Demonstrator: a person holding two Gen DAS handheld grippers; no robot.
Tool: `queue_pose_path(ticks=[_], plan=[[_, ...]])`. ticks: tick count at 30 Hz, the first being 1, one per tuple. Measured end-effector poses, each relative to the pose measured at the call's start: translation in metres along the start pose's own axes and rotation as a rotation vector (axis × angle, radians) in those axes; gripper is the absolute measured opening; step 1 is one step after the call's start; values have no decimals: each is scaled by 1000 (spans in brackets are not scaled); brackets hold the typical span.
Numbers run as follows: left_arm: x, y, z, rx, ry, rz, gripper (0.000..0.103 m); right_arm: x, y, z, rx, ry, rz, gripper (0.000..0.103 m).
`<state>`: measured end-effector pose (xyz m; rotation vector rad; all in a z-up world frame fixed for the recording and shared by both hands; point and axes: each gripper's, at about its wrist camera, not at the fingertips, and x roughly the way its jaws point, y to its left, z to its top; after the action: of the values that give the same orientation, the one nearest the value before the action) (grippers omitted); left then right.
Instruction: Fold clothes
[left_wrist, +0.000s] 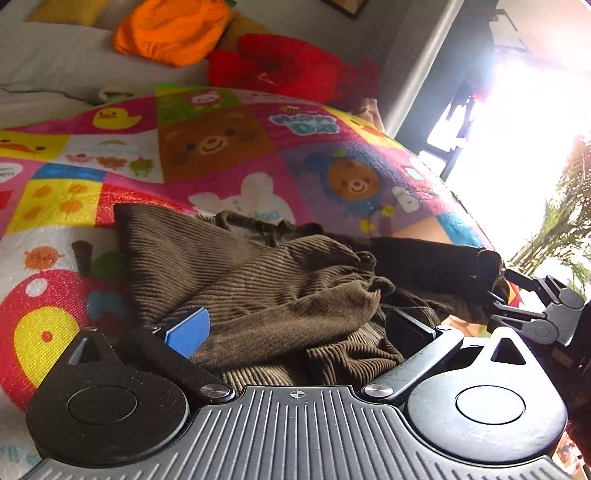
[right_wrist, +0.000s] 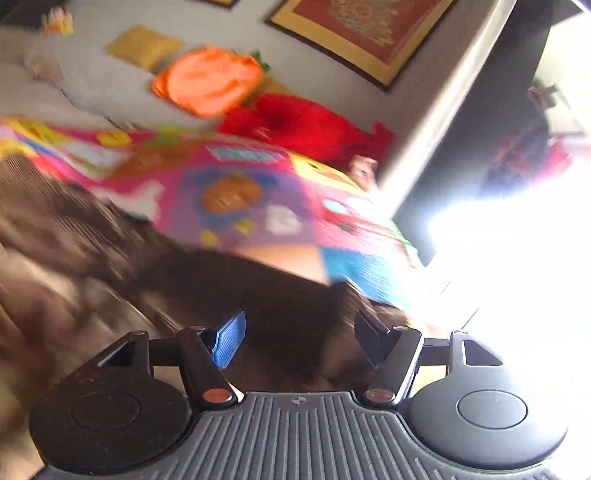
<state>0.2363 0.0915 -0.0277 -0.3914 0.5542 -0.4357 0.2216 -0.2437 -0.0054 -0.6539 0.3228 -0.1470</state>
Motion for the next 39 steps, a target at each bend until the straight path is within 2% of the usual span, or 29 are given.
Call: queue_pose_path(ticks=[2, 3, 4, 5, 6, 9, 11, 14, 17, 22, 23, 25, 27, 29, 31, 33, 35, 39], plan=[[-1, 1, 0, -6, -4, -4, 103, 12, -1, -12, -60, 24, -57, 67], [-1, 1, 0, -8, -6, -6, 103, 18, -3, -14, -79, 34, -68, 63], [-1, 1, 0, -9, -8, -7, 103, 22, -7, -12, -83, 44, -58, 53], [-1, 1, 0, -9, -10, -8, 103, 27, -11, -10, -87, 55, -48, 23], [-1, 1, -1, -7, -12, -9, 103, 29, -16, -5, -77, 58, -32, 15], [-2, -1, -2, 5, -20, -18, 103, 10, -31, 43, 23, -35, 70, 10], [-3, -2, -2, 16, -24, -28, 103, -8, -37, 82, 98, -111, 172, 10], [-5, -4, -2, 28, -27, -42, 103, -30, -28, 144, 193, -207, 401, 10], [-6, -5, -3, 35, -28, -48, 103, -33, 3, 184, 215, -230, 587, 10], [-7, -4, -3, 29, -26, -61, 103, -31, 60, 211, 203, -208, 812, 11], [-8, -4, -3, 27, -25, -63, 103, -31, 67, 212, 201, -202, 839, 16], [-8, -3, -3, 23, -24, -68, 103, -30, 71, 212, 207, -205, 868, 28], [-8, -2, -3, 18, -21, -77, 103, -29, 62, 208, 238, -212, 880, 44], [-8, 0, -3, 5, -17, -86, 103, -28, 47, 202, 280, -221, 884, 53], [-9, 2, -1, -15, -15, -90, 103, -26, 35, 191, 318, -223, 859, 57], [-8, 4, 2, -54, 1, -94, 103, -19, 19, 170, 357, -204, 814, 65], [-7, 8, 5, -112, 22, -102, 103, -11, 5, 147, 397, -179, 770, 66], [1, 15, 20, -259, 63, -91, 100, 14, -5, 77, 483, -67, 688, 66]])
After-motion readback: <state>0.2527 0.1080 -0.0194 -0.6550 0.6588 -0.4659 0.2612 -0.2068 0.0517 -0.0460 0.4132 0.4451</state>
